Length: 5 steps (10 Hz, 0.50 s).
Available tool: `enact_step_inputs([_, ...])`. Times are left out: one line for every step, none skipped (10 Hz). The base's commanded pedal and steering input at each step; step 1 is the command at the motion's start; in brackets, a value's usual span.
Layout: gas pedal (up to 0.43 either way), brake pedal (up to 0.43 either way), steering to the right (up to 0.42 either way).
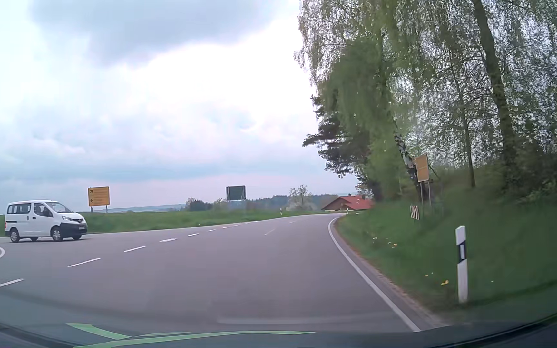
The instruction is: Follow the waypoints while adhering to traffic rules and regulations
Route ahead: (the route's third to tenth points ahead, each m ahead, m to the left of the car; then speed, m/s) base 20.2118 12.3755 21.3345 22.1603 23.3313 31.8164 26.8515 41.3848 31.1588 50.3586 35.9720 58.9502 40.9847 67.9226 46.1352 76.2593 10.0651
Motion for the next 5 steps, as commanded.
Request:
enact_step_inputs([0.000, 0.329, 0.034])
enact_step_inputs([0.000, 0.341, 0.030])
enact_step_inputs([0.000, 0.341, 0.028])
enact_step_inputs([0.000, 0.341, 0.020])
enact_step_inputs([0.000, 0.329, 0.004])
